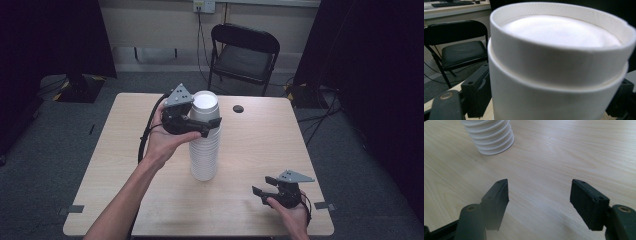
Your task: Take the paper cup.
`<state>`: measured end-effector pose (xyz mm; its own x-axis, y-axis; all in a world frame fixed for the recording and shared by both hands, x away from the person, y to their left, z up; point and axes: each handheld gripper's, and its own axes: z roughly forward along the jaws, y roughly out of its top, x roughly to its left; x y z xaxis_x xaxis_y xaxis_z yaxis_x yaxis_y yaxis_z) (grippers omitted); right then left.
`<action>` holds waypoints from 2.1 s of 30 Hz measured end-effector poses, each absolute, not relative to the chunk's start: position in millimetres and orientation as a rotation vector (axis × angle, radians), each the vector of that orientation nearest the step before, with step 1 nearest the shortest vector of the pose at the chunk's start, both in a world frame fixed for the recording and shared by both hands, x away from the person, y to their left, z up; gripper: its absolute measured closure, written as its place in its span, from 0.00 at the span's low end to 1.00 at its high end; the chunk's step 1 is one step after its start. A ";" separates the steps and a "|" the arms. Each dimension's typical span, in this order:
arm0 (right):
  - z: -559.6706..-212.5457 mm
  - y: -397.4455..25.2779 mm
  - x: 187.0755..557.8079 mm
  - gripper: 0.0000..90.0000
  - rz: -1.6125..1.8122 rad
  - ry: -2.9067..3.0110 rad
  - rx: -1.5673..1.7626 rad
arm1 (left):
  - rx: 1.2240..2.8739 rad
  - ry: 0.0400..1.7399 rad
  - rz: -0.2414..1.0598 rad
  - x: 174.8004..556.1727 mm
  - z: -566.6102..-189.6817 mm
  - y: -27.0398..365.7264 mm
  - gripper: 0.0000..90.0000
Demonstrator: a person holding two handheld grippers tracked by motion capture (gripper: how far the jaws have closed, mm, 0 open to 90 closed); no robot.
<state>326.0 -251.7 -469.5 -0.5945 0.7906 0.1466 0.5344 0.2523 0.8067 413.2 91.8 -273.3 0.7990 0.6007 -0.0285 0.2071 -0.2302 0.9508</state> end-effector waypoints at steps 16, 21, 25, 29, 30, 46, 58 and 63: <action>-470.8 -252.1 326.9 0.35 1.259 2.244 1.246 | 1.822 0.614 0.426 412.5 -273.1 90.6 0.16; -471.6 -252.3 327.1 0.35 1.254 2.245 1.261 | 1.825 0.614 0.430 412.5 -272.4 90.5 0.16; -471.3 -252.2 326.9 0.35 1.259 2.244 1.258 | 1.826 0.615 0.429 412.5 -272.0 90.4 0.16; -471.6 -252.1 326.6 0.35 1.259 2.243 1.258 | 1.821 0.613 0.422 413.9 -272.2 91.8 0.17; -471.6 -252.1 326.6 0.35 1.259 2.243 1.258 | 1.821 0.613 0.422 413.9 -272.2 91.8 0.17; -471.8 -251.3 326.9 0.35 1.257 2.248 1.258 | 1.798 0.608 0.415 414.5 -266.9 92.7 0.17; -471.4 -251.0 326.5 0.35 1.259 2.249 1.260 | 1.768 0.594 0.438 413.1 -251.1 94.6 0.17; -471.4 -251.0 326.6 0.35 1.260 2.249 1.259 | 1.744 0.588 0.445 412.5 -246.8 95.3 0.17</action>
<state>326.6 -251.0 -471.4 -0.5849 0.7936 0.1676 0.5571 0.2429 0.7941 412.5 95.3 -246.8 0.8001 0.5998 -0.0095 0.1540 -0.1900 0.9696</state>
